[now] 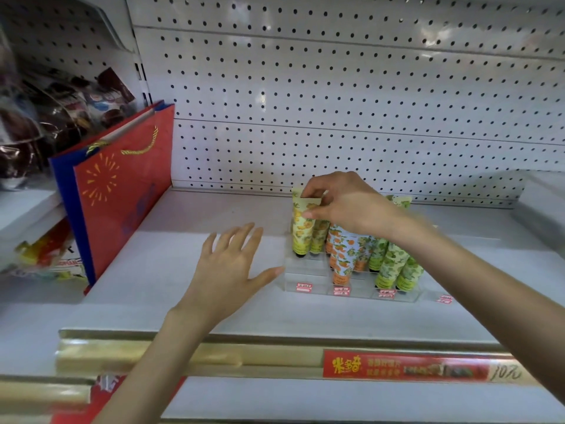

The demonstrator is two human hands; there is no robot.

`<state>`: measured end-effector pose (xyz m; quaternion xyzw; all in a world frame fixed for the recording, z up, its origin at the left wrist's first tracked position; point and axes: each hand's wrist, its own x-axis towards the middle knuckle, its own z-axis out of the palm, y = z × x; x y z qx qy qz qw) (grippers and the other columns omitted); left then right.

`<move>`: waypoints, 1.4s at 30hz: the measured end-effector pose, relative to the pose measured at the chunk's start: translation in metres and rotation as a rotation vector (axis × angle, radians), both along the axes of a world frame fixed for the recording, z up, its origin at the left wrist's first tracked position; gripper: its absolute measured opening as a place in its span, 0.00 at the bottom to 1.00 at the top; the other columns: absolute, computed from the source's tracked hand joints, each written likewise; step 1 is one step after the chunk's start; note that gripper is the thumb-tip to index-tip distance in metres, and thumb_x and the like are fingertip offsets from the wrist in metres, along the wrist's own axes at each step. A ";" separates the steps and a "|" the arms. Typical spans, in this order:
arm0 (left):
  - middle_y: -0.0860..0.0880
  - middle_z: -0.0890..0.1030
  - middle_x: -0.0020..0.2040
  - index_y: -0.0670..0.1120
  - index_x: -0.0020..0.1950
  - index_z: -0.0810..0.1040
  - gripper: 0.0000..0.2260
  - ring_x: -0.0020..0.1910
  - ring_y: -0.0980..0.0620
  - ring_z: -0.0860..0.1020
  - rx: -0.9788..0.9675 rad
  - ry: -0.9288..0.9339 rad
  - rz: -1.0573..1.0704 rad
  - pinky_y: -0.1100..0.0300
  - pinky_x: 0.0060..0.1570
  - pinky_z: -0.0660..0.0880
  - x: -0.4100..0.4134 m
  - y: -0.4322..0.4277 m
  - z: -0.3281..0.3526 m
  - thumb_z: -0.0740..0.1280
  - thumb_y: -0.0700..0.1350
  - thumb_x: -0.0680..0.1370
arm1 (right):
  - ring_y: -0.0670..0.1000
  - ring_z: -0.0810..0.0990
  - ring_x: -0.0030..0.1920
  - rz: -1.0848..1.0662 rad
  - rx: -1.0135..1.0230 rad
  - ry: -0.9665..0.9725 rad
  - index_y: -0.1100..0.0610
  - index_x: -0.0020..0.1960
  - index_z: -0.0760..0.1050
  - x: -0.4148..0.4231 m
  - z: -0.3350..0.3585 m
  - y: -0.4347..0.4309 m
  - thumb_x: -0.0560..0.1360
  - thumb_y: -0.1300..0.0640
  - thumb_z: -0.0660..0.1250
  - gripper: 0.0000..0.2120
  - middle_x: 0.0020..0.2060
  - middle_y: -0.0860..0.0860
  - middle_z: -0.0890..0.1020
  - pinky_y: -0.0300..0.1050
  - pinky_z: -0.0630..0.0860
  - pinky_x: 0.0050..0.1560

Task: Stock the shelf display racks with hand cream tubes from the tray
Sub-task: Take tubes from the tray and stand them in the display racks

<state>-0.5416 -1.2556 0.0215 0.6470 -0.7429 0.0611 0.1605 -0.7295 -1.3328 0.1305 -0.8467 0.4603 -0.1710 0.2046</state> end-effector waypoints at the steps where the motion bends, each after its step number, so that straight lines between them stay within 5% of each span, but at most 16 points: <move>1: 0.44 0.77 0.62 0.42 0.64 0.74 0.36 0.59 0.43 0.77 0.019 -0.027 0.017 0.41 0.57 0.71 0.002 0.001 -0.003 0.45 0.68 0.75 | 0.46 0.76 0.41 -0.007 -0.007 0.008 0.51 0.50 0.76 0.000 -0.002 0.000 0.72 0.57 0.72 0.08 0.46 0.48 0.77 0.36 0.68 0.40; 20: 0.45 0.78 0.61 0.43 0.64 0.76 0.37 0.59 0.45 0.78 0.102 -0.059 0.039 0.40 0.57 0.71 0.002 0.012 -0.013 0.43 0.68 0.76 | 0.47 0.73 0.41 -0.015 -0.100 0.091 0.55 0.50 0.79 0.007 -0.022 0.006 0.71 0.57 0.72 0.08 0.42 0.47 0.77 0.40 0.67 0.45; 26: 0.50 0.62 0.75 0.49 0.75 0.59 0.47 0.73 0.50 0.60 0.108 0.004 0.037 0.48 0.72 0.51 0.002 0.016 -0.002 0.31 0.74 0.66 | 0.42 0.77 0.41 -0.035 -0.065 0.024 0.53 0.48 0.79 0.005 -0.016 0.008 0.70 0.56 0.73 0.07 0.39 0.43 0.78 0.46 0.74 0.55; 32: 0.52 0.59 0.75 0.50 0.75 0.57 0.44 0.73 0.52 0.57 0.065 0.017 0.016 0.49 0.72 0.52 0.008 0.012 0.024 0.35 0.72 0.66 | 0.46 0.79 0.47 -0.089 -0.113 -0.088 0.48 0.46 0.78 0.001 -0.004 0.015 0.75 0.53 0.67 0.02 0.44 0.44 0.81 0.48 0.76 0.54; 42: 0.51 0.58 0.76 0.49 0.76 0.54 0.45 0.73 0.51 0.57 -0.050 0.008 -0.079 0.53 0.69 0.52 -0.010 0.002 0.066 0.36 0.72 0.65 | 0.50 0.68 0.69 -0.282 -0.308 -0.030 0.51 0.71 0.66 -0.048 -0.002 0.057 0.78 0.41 0.56 0.25 0.69 0.48 0.70 0.55 0.63 0.69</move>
